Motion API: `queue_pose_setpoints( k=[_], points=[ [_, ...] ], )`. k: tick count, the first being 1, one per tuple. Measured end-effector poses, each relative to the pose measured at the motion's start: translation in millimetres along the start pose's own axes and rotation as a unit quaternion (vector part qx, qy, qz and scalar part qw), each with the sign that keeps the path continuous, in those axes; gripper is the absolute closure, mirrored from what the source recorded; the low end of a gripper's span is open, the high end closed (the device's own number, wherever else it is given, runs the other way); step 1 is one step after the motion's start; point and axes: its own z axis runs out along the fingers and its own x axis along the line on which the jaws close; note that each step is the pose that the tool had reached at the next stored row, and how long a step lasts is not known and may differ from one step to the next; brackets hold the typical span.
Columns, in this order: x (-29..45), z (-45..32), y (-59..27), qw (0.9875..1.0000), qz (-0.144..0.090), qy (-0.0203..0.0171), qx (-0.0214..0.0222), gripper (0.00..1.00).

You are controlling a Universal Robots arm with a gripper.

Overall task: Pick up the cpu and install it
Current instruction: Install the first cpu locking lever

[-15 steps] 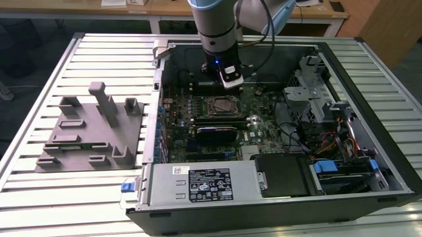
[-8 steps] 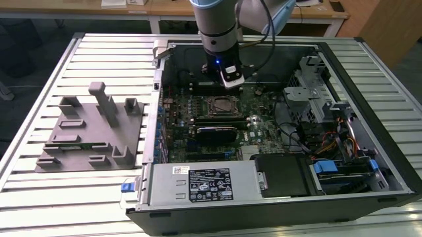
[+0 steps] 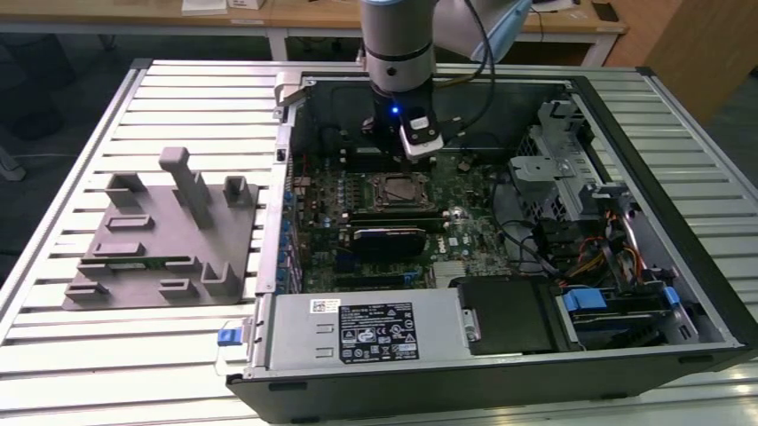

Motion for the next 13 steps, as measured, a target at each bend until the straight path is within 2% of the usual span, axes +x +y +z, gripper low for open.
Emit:
queue_pose_setpoints(
  k=[1, 2, 4, 8, 11, 13],
  points=[
    [-0.5, 0.1, 0.2, 1.0000, 0.000, 0.0037, 0.0074, 0.89],
    [-1.0, 0.1, 0.3, 0.9999, -0.001, 0.0059, 0.0156, 0.89],
    [-1.8, 0.3, 0.6, 0.9994, -0.003, 0.0071, 0.0336, 0.89],
    [-2.3, 0.3, -0.1, 0.9980, -0.007, 0.0003, 0.0634, 0.89],
    [-2.8, 0.2, -1.3, 0.9967, -0.009, -0.0033, 0.0803, 0.89],
    [-3.3, 0.2, -2.4, 0.9960, -0.010, -0.0027, 0.0885, 0.89]
  ],
)
